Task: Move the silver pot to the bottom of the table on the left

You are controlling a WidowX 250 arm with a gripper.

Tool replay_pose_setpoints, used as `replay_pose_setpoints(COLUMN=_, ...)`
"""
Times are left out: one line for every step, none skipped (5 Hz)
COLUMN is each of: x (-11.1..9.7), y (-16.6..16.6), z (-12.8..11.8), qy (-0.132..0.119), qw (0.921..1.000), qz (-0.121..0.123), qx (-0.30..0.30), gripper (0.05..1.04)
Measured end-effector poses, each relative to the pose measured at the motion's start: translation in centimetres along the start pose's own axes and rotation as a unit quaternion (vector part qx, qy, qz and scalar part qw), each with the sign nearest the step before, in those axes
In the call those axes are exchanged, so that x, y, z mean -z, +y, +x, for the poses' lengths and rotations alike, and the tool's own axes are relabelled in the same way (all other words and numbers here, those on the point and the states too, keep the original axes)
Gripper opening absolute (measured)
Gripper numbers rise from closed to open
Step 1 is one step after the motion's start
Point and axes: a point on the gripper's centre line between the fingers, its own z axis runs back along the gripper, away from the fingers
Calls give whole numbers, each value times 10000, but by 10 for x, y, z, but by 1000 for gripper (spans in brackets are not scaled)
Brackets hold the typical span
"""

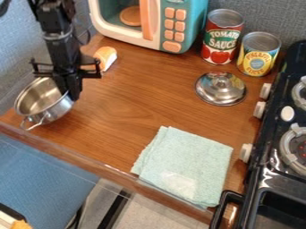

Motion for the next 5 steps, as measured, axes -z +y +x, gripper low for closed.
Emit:
replay_pose_setpoints(x=12, y=7, z=5, qy=78, qw=9999, qz=56, qx=-144, gripper=71)
replay_pose_setpoints(x=16, y=14, z=12, qy=58, qw=9996, qz=62, qx=-274, gripper=71)
replay_pose_setpoints(x=15, y=15, z=26, qy=-65, qw=9991, qz=-50, qx=-421, gripper=71)
replay_pose_setpoints(x=13, y=8, z=39, qy=-167, qw=9988, qz=-177, qx=-415, gripper=71)
replay_pose_setpoints(x=16, y=-8, z=42, qy=-120, qw=9992, qz=-275, qx=-275, gripper=71)
